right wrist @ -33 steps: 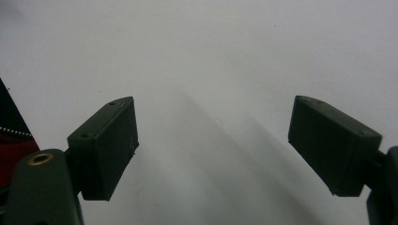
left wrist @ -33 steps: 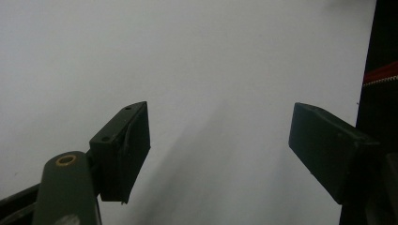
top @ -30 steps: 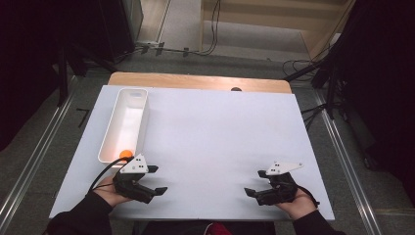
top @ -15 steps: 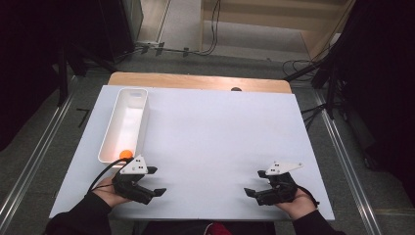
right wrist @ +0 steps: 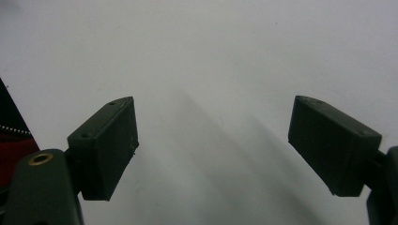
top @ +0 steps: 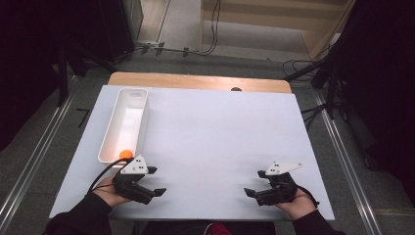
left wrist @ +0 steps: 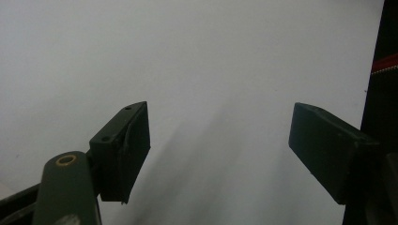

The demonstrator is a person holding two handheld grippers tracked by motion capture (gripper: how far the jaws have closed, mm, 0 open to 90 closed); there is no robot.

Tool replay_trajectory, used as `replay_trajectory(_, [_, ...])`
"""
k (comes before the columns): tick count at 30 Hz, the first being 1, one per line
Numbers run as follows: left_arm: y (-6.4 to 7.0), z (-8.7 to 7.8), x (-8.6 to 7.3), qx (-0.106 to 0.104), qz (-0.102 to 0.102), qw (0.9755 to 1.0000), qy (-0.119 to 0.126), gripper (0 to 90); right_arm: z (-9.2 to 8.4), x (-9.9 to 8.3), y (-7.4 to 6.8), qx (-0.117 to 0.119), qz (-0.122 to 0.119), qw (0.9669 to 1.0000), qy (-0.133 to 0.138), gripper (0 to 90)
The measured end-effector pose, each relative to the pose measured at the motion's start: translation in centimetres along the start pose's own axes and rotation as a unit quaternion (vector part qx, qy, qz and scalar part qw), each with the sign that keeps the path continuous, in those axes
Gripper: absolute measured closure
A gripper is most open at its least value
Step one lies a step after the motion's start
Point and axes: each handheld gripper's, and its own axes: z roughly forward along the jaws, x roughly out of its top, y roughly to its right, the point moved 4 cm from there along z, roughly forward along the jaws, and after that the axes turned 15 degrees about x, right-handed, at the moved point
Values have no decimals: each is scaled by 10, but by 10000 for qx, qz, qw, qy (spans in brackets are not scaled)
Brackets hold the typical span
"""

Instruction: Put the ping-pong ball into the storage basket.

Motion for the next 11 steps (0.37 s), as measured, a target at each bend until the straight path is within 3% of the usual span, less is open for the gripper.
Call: replay_trajectory(11, [0, 1, 1, 1, -5, 10000, 1, 214, 0, 0, 1, 3, -32, 10000, -17, 150])
